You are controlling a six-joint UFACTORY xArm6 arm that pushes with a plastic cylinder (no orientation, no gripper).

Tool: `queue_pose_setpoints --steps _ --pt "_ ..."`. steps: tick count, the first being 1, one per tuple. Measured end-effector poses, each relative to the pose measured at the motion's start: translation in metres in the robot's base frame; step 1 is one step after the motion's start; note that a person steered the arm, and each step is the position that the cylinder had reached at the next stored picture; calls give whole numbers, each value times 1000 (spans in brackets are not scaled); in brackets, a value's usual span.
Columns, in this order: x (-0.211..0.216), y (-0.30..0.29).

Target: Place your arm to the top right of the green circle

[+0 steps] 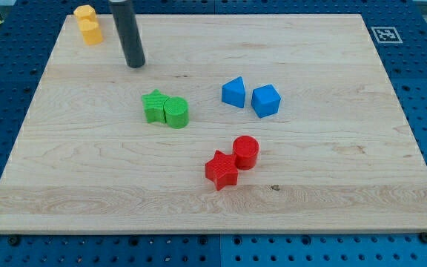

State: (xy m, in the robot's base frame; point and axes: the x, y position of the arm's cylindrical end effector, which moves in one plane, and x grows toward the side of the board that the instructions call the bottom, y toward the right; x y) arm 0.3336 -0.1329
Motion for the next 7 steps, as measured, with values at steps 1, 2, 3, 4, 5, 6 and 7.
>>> queue_pose_setpoints --steps 1,2,3,4,5,6,7 --pt "13 11" --pt "25 25" --pt "30 35" --pt "42 60" --pt "50 80" --pt "70 112" --pt "80 131"
